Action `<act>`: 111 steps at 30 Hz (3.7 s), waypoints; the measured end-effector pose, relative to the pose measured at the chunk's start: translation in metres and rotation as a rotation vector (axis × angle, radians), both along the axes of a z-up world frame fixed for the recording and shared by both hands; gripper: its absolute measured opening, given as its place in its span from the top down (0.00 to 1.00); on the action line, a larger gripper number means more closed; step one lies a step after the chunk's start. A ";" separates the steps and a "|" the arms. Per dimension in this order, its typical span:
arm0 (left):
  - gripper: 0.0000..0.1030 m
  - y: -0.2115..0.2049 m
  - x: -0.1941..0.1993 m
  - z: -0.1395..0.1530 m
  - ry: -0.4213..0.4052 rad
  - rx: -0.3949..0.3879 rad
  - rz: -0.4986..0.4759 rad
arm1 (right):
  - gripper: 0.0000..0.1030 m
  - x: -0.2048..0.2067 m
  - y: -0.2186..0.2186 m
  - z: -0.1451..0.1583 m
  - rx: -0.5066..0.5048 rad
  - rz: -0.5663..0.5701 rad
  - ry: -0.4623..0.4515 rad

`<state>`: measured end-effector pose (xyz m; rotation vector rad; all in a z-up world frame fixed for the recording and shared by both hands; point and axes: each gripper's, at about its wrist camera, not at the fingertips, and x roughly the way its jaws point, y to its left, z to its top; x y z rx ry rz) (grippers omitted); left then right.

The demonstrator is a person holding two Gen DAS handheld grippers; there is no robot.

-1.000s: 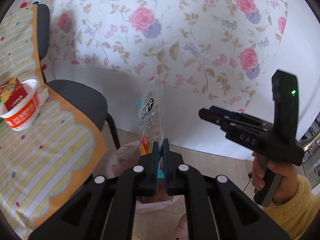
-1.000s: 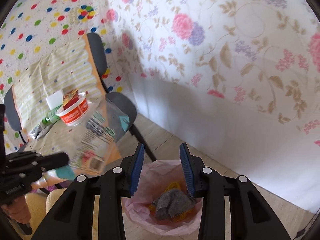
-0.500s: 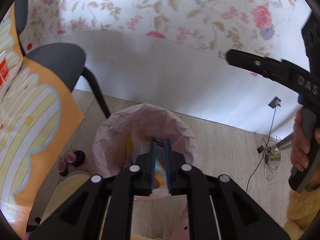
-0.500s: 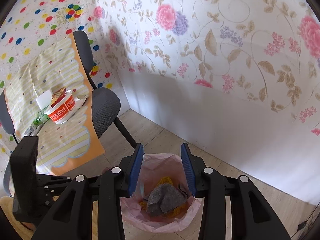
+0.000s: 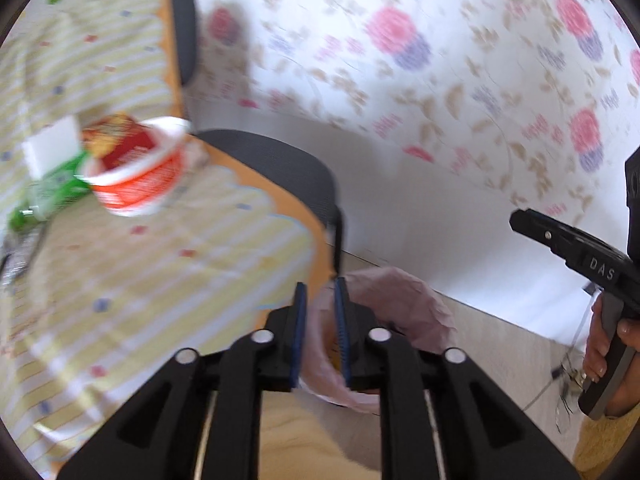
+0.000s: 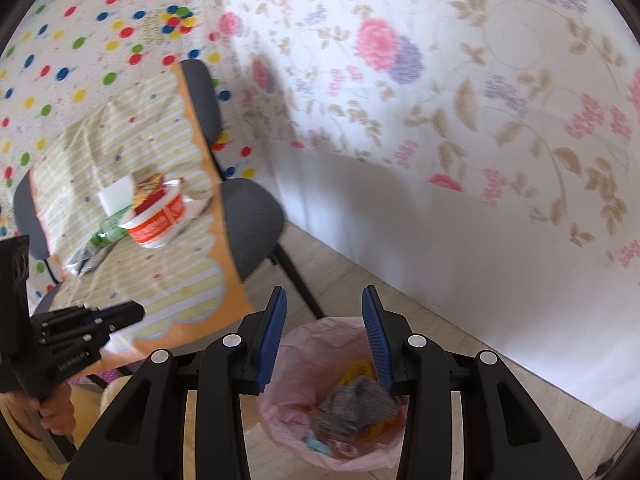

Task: Collect trash
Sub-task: 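Lower the mango bag into the pink bin and open the left gripper, then move both empty grippers back over the chair seat, then grasp the red Ultraman box in the white bowl with the right gripper and lift, then grasp the white bowl rim with the left gripper while the right holds the red box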

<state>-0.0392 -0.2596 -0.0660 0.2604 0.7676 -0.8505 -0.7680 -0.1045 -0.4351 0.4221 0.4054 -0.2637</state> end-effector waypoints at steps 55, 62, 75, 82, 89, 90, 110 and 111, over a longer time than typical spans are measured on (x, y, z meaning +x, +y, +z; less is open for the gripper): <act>0.45 0.196 0.209 0.012 0.027 0.024 0.567 | 0.47 0.394 0.165 0.082 -0.363 0.323 0.269; 0.45 0.192 0.198 0.022 0.007 0.027 0.561 | 0.97 0.364 0.160 0.105 -0.388 0.261 0.159; 0.45 0.190 0.172 0.055 -0.032 -0.003 0.573 | 0.99 0.312 0.151 0.104 0.211 0.660 0.085; 0.45 0.180 0.158 0.066 -0.041 -0.011 0.550 | 0.99 0.253 0.157 0.149 -0.026 0.480 -0.160; 0.64 0.139 0.185 0.049 0.064 -0.011 0.475 | 0.99 0.209 0.124 0.154 -0.109 0.349 -0.220; 0.66 0.132 0.192 0.043 0.082 0.000 0.469 | 0.99 0.202 0.117 0.149 -0.113 0.332 -0.215; 0.97 0.137 0.152 0.031 0.112 -0.044 0.494 | 0.99 0.124 0.063 0.053 0.064 0.216 -0.111; 0.97 0.139 0.142 0.034 0.111 -0.063 0.485 | 0.99 0.120 0.061 0.053 0.068 0.213 -0.112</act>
